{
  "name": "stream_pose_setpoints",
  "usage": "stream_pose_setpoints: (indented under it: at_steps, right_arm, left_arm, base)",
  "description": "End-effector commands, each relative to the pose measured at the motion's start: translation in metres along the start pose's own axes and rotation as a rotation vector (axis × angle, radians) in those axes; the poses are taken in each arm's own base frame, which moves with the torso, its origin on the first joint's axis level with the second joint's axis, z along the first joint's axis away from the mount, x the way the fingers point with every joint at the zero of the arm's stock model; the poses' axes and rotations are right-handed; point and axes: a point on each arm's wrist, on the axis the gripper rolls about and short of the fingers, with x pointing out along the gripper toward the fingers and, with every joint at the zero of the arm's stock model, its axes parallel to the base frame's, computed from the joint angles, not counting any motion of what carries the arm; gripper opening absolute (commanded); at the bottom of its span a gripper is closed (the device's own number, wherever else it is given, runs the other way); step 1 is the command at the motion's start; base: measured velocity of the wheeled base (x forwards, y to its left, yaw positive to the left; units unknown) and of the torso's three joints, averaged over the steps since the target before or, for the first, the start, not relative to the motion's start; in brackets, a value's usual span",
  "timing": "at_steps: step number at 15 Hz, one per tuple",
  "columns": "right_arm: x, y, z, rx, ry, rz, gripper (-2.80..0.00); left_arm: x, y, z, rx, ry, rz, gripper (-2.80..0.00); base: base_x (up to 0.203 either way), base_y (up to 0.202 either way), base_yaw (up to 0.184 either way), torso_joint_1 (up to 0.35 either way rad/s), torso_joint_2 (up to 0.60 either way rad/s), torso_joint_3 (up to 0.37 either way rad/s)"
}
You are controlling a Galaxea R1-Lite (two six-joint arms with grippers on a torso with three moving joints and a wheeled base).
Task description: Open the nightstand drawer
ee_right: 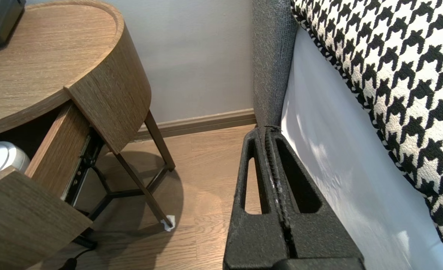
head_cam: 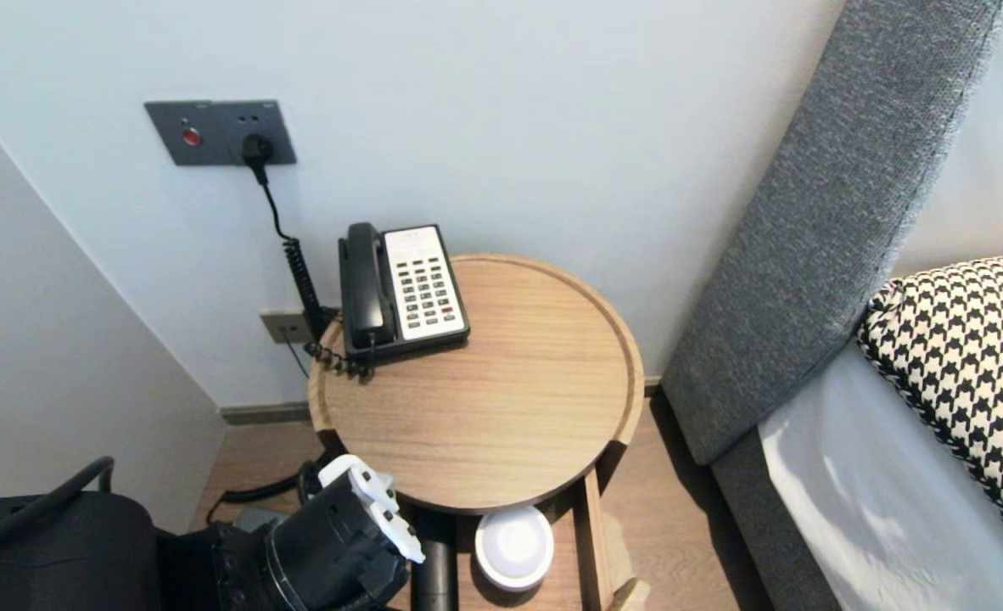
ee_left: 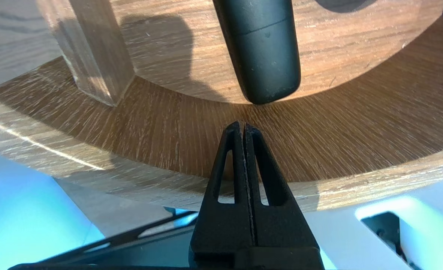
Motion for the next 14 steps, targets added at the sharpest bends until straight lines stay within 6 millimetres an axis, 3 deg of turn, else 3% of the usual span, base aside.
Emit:
stream_pose_setpoints:
  at_steps: [1,14]
  right_arm:
    - [0.0016,-0.0001,-0.0068,-0.001,0.024,0.000,-2.80]
    - [0.0016,-0.0001,-0.0068,-0.001,0.024,0.000,-2.80]
  left_arm:
    - [-0.0003,-0.0002,-0.0033,0.004,0.009,-0.004,-2.80]
    - [-0.0028,0.0025,-0.0075,-0.001,0.027,-0.026,-2.80]
  base:
    - [0.000,0.000,0.000,0.000,0.00,0.000]
    - [0.000,0.000,0.000,0.000,0.00,0.000]
